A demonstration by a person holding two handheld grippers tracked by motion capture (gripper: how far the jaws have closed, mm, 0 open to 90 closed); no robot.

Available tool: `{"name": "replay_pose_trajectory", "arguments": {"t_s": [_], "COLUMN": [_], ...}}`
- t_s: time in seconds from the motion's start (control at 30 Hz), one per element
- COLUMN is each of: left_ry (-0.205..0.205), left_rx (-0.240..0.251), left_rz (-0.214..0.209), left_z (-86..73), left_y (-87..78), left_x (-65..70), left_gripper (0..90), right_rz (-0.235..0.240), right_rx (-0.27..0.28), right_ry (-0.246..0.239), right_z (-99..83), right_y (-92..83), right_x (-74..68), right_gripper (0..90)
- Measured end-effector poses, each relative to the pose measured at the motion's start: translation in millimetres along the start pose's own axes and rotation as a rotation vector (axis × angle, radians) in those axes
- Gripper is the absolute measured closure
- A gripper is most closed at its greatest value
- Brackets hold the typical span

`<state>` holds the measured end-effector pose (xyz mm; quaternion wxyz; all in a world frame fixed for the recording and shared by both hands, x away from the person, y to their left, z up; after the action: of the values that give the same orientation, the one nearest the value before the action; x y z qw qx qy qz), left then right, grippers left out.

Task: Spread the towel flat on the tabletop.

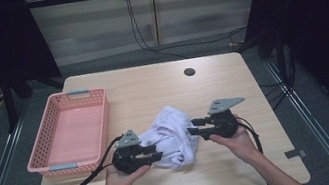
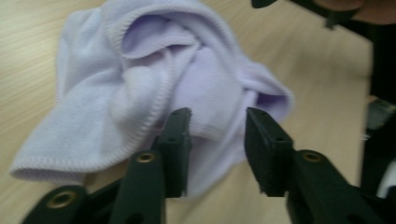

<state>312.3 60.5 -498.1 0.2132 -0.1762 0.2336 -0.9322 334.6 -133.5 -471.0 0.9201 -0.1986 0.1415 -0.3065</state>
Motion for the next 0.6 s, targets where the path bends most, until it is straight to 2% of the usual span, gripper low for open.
{"name": "replay_pose_trajectory", "arguments": {"t_s": [0.03,0.07,0.1,0.13,0.17,0.27,0.3,0.33,0.37,0.4,0.43,0.47,0.5,0.53,0.57,0.6], "left_ry": [0.003,0.003,-0.012,-0.012,-0.015,-0.023,-0.021,-0.026,-0.030,-0.030,-0.027,-0.037,-0.037,-0.028,-0.035,-0.040], "left_rx": [0.014,0.014,0.026,0.026,0.029,-0.005,-0.019,-0.027,-0.017,-0.017,-0.005,0.010,0.010,0.015,0.022,0.036], "left_rz": [0.018,0.018,-0.008,-0.008,-0.008,0.007,0.020,0.025,0.017,0.017,0.017,0.005,0.005,0.009,0.004,0.007], "left_z": [1.6,1.6,3.4,3.4,3.0,-4.0,-6.8,-9.0,-8.0,-8.0,-5.9,-2.0,-2.0,-0.3,1.6,4.4], "left_y": [6.9,6.9,11.6,11.6,13.7,23.7,27.0,29.1,29.3,29.3,27.6,23.6,23.6,21.5,18.9,15.8], "left_x": [-6.2,-6.2,-6.8,-6.8,-8.4,-13.8,-15.2,-16.4,-16.2,-16.2,-15.8,-14.0,-14.0,-13.4,-13.0,-12.4], "left_gripper": [49.0,45.6,43.2,42.7,42.5,41.2,49.0,49.0,63.6,71.3,71.3,75.6,76.4,76.8,76.8,77.0], "right_rz": [0.014,0.014,0.022,0.022,0.028,0.034,0.019,0.019,0.000,0.000,-0.016,-0.047,-0.047,-0.059,-0.059,-0.078], "right_rx": [0.003,0.003,-0.001,-0.001,-0.014,-0.033,-0.033,-0.033,-0.029,-0.029,-0.023,-0.006,-0.006,0.009,0.009,0.023], "right_ry": [0.000,0.000,-0.007,-0.007,-0.005,-0.009,-0.010,-0.010,0.000,0.000,0.005,0.009,0.009,0.020,0.020,0.024], "right_z": [6.5,6.5,9.6,9.6,8.9,5.5,3.4,3.4,3.0,3.0,3.5,5.5,5.5,7.5,7.5,8.6], "right_y": [13.9,13.9,26.6,26.6,38.3,48.0,51.8,51.8,50.6,50.6,47.8,40.4,40.4,31.3,31.3,26.1], "right_x": [-2.8,-2.8,-4.0,-4.0,-5.3,-6.2,-5.0,-5.0,-2.9,-2.9,-1.8,2.0,2.0,7.4,7.4,11.3], "right_gripper": [55.0,55.0,50.0,50.0,48.9,49.7,65.9,65.9,79.0,79.0,81.8,84.2,84.2,85.0,85.0,85.2]}}
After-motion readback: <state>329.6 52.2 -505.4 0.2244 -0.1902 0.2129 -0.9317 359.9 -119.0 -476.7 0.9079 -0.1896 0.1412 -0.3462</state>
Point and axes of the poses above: each handheld gripper's, and its own axes: y roughly forward along the jaws, z roughly out of its top, x roughly to its right, the point moved 7 cm from there along y, roughly forward along the jaws, and after that the axes turned 5 degrees about x, right-handed, at the moved point
